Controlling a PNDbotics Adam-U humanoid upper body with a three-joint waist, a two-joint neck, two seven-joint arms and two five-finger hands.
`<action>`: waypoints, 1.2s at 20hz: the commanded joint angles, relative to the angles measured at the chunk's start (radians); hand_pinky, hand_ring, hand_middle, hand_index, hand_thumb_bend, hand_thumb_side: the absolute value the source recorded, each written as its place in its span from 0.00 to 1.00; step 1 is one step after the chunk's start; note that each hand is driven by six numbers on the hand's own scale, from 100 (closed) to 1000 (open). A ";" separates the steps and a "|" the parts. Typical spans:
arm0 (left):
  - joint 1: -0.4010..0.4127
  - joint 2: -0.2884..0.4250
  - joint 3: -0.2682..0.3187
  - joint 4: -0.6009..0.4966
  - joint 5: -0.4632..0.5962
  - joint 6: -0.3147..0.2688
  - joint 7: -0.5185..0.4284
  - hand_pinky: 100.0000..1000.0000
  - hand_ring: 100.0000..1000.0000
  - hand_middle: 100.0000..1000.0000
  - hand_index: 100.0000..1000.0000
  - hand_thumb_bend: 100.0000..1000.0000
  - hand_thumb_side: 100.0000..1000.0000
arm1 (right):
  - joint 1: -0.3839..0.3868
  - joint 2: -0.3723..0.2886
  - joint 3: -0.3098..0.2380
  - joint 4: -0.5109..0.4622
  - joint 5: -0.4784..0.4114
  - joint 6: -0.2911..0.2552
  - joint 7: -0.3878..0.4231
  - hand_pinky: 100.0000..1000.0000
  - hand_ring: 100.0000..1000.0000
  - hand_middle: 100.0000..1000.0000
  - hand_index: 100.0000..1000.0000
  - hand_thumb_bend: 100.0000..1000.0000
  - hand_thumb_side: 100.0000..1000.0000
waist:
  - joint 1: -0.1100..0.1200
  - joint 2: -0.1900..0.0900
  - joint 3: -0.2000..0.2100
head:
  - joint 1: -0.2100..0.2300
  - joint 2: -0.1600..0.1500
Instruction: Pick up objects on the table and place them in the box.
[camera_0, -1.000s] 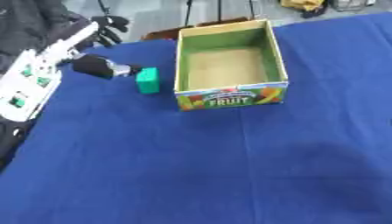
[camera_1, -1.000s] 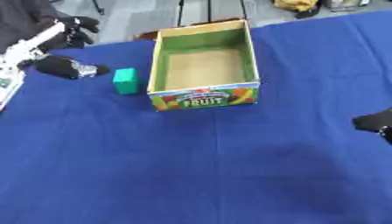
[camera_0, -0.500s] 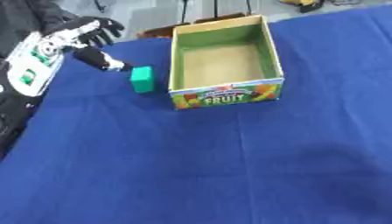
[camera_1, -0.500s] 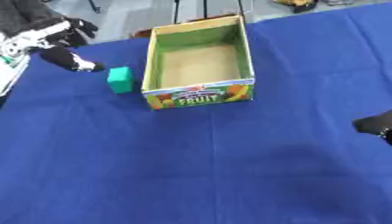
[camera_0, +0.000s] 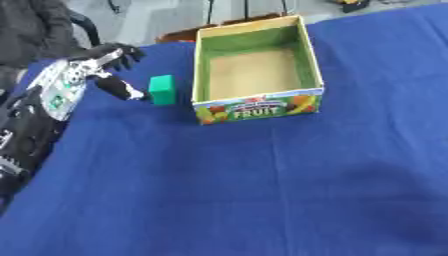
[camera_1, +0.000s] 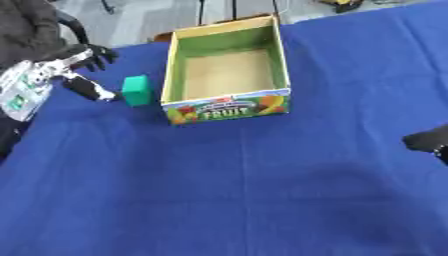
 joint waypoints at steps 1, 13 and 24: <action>-0.023 0.015 0.014 0.004 -0.060 -0.060 0.021 0.73 0.72 0.76 0.89 0.56 0.14 | -0.009 -0.023 -0.002 -0.024 0.002 -0.002 0.004 0.72 0.66 0.46 0.50 0.00 0.86 | -0.005 -0.016 0.001 | 0.001 0.002; -0.043 -0.054 0.058 0.036 -0.241 -0.162 0.051 0.72 0.70 0.74 0.89 0.51 0.16 | -0.012 -0.022 0.000 -0.024 0.001 -0.002 0.005 0.72 0.66 0.46 0.50 0.00 0.86 | -0.003 -0.013 -0.010 | 0.005 -0.002; -0.049 -0.085 0.059 0.055 -0.250 -0.135 0.096 0.69 0.65 0.68 0.86 0.49 0.16 | -0.017 -0.021 0.002 -0.025 0.001 -0.001 0.008 0.72 0.66 0.46 0.50 0.00 0.87 | 0.003 -0.008 -0.019 | 0.010 -0.006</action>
